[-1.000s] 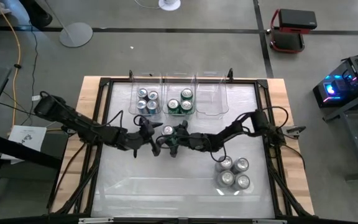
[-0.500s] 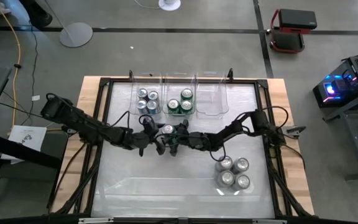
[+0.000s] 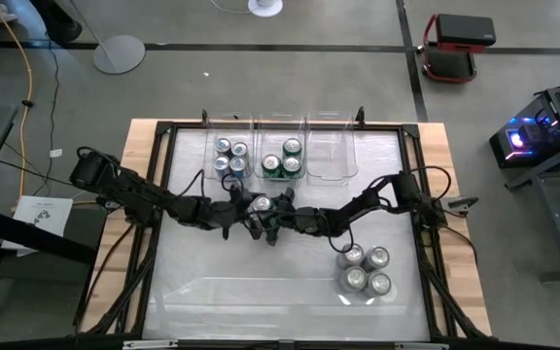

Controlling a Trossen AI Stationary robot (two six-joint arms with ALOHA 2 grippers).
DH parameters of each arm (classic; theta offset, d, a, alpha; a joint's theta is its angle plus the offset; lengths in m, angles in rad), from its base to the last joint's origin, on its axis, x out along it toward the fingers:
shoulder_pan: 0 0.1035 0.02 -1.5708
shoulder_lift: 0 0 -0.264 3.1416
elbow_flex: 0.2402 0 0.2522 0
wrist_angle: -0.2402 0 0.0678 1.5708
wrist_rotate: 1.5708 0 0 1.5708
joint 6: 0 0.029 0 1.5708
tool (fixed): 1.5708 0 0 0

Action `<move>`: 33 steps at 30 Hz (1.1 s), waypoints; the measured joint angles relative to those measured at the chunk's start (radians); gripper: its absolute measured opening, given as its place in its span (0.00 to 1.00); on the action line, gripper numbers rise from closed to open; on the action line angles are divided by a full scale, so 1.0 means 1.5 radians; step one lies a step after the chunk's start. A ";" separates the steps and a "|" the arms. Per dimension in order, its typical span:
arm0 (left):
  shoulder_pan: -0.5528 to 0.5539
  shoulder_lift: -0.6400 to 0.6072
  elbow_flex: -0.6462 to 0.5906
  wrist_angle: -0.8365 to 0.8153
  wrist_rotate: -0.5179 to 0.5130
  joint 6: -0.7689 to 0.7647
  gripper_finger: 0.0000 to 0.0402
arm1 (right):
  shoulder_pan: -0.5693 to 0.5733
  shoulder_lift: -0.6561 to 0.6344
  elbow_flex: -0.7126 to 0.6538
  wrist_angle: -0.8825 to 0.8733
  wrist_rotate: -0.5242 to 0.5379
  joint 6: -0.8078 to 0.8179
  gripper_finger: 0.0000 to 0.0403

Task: Sort soda cans
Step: Put the green soda can into the center transparent bin

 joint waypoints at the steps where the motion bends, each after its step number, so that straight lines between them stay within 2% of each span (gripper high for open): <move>1: 0.003 0.000 0.000 0.002 0.007 0.000 0.81 | 0.000 0.000 0.000 0.001 0.001 0.000 0.73; 6: 0.020 0.000 0.000 0.001 0.045 0.005 0.74 | 0.000 0.000 -0.001 -0.003 0.008 0.003 0.73; 13: 0.021 -0.009 -0.001 -0.002 0.065 0.038 0.73 | -0.009 -0.001 0.000 -0.016 0.010 0.019 0.73; 18: 0.025 -0.052 0.000 -0.046 0.092 0.076 0.73 | -0.020 -0.007 0.003 -0.018 -0.060 0.002 0.74; 24: 0.031 -0.095 0.008 -0.122 0.123 0.123 0.73 | -0.026 -0.010 0.004 -0.024 -0.113 -0.023 0.75; 31: 0.040 -0.097 0.009 -0.136 0.132 0.138 0.73 | -0.032 -0.010 0.007 -0.027 -0.131 -0.023 0.75; 33: 0.040 -0.097 0.009 -0.142 0.135 0.139 0.73 | -0.032 -0.010 0.021 -0.064 -0.135 -0.007 0.75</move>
